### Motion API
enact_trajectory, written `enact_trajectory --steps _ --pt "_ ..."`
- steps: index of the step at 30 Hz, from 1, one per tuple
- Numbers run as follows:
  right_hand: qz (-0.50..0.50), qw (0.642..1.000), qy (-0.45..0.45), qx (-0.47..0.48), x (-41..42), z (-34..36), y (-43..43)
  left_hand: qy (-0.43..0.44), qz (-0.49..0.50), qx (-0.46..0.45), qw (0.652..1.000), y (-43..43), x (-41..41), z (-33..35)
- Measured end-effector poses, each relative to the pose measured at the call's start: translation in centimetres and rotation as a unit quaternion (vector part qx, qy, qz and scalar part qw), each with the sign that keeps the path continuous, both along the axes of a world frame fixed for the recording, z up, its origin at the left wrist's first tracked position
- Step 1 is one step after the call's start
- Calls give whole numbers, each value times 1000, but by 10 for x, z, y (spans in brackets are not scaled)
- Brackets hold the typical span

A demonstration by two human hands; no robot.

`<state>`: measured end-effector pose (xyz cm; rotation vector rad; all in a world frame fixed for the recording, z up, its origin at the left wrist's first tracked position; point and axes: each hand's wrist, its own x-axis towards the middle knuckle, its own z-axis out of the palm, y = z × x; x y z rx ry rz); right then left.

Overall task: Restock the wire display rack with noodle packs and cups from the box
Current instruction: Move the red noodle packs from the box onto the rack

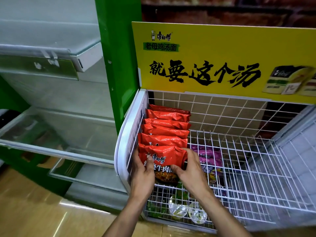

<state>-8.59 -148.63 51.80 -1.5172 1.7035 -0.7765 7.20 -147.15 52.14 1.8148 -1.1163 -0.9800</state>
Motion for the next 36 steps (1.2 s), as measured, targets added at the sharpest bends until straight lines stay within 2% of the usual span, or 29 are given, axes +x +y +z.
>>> enact_trajectory --steps 7,13,15,25,36 --pt "-25 999 -32 5 -4 7 20 7 -3 -22 1000 18 -1 0" --pt "-42 999 -25 -3 -8 1 37 -32 -19 -47 998 34 -9 6" --pt "-53 998 -34 0 -10 0 44 -37 -44 -48 997 37 -12 6" --pt "-103 994 -39 -7 -35 -1 92 63 -213 -74 972 58 -43 5" --pt "-194 979 -56 -3 -83 -16 154 106 -335 -25 936 83 -98 -7"
